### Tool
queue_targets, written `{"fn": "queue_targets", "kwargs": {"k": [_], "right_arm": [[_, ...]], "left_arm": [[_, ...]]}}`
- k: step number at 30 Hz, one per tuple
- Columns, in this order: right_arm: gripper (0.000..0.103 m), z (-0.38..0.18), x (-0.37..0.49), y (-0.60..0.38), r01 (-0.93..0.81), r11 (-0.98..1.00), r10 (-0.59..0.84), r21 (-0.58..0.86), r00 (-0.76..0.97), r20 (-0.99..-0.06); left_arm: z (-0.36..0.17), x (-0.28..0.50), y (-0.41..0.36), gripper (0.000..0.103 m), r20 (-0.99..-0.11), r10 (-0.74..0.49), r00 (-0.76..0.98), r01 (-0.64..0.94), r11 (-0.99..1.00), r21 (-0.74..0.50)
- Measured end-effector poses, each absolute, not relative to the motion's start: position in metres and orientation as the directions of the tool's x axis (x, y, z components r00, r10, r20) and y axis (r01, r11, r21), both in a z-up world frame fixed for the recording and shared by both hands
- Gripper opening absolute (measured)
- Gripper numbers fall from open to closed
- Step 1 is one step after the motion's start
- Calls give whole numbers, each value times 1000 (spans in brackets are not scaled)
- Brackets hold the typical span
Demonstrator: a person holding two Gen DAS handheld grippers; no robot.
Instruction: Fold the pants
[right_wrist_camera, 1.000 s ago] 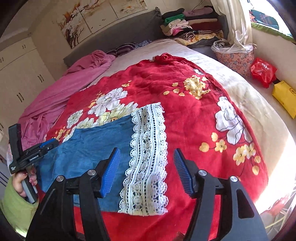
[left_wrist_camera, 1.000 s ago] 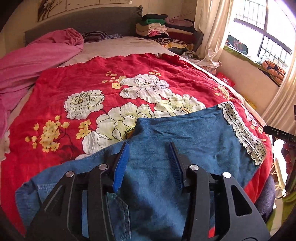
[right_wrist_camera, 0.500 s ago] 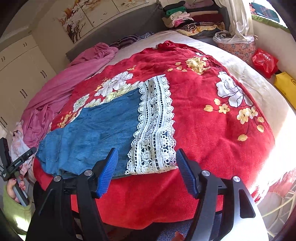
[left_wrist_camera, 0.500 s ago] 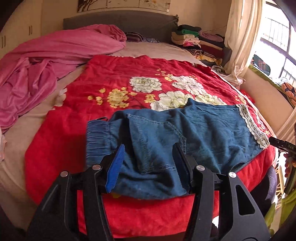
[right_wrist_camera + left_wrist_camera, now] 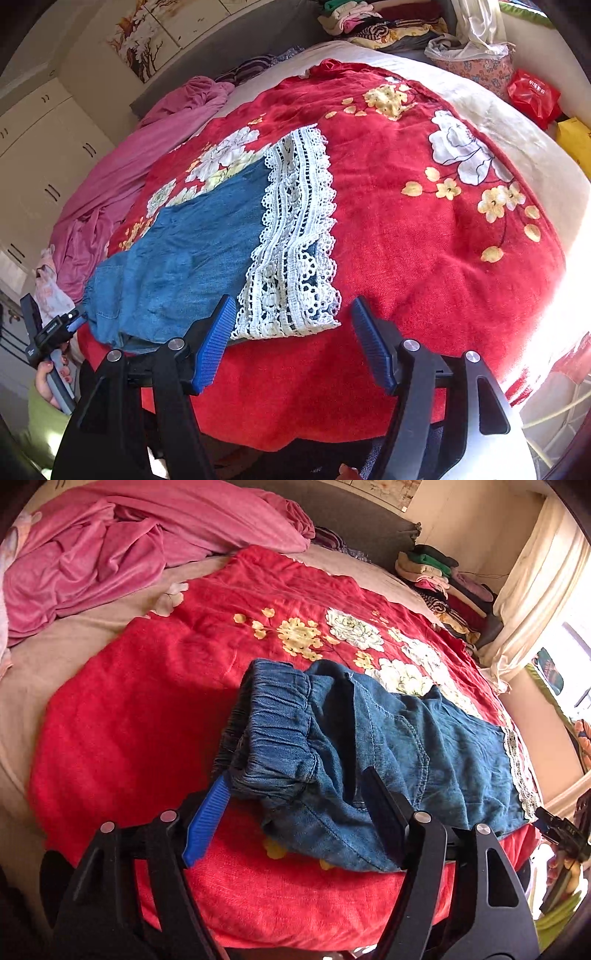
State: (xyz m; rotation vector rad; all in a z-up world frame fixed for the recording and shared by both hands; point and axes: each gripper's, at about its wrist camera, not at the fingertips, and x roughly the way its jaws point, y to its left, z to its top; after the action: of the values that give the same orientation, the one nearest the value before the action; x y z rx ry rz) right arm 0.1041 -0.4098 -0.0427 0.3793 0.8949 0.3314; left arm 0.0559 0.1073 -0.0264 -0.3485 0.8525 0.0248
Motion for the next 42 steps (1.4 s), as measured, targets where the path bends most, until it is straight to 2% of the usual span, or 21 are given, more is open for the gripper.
{"fn": "queue_targets", "kwargs": {"k": [1,2,3,4,5,9,12,17,18,20,23,29,33,35,42], "right_arm": [[57,-46,106,-410,-111,877,440,468,576,-689],[51,-48,108,-408,-111,878,440,465,570,-694],[48,-48,108,-405,-117,887,427,447,575,-698],[33,-46,108,-404,-125,889,425,440,582,-693],[26,-45,107,-405,-134,882,439,452,583,-684],[16,-34,97,-407,-146,900,409,411,614,-675],[16,-38,97,-406,-127,922,365,367,607,-706],[25,-50,99,-403,-100,941,317,322,589,-743],[30,-48,98,-403,-97,945,307,312,591,-746],[50,-44,94,-404,-87,952,286,294,599,-748],[59,-36,85,-405,-91,955,276,281,619,-735],[61,-16,69,-400,-91,976,209,200,667,-715],[62,4,61,-388,-116,980,195,160,708,-678],[68,13,56,-381,-135,981,193,138,725,-661],[77,39,45,-356,-194,976,216,102,764,-609]], "left_arm": [[-29,58,106,64,-741,-132,659,-155,939,-306],[-32,60,106,53,-740,-145,656,-158,933,-323],[-34,63,107,32,-746,-149,649,-165,930,-330],[-35,64,107,32,-749,-152,645,-170,927,-334],[-34,63,108,31,-753,-144,642,-175,929,-327],[-16,49,113,31,-731,-54,680,-163,961,-222],[-20,51,115,32,-746,-25,665,-162,971,-177],[-43,56,106,38,-781,-4,624,-152,980,-127],[-44,55,107,39,-781,-4,625,-154,980,-129],[-39,51,110,46,-776,8,631,-162,979,-122],[-26,43,117,52,-762,9,648,-169,977,-132],[11,26,115,57,-718,52,694,-163,983,-86],[26,24,105,63,-701,40,712,-137,987,-83],[31,24,96,63,-693,33,720,-118,990,-75],[42,33,62,66,-682,-30,731,-30,997,-76]]}}
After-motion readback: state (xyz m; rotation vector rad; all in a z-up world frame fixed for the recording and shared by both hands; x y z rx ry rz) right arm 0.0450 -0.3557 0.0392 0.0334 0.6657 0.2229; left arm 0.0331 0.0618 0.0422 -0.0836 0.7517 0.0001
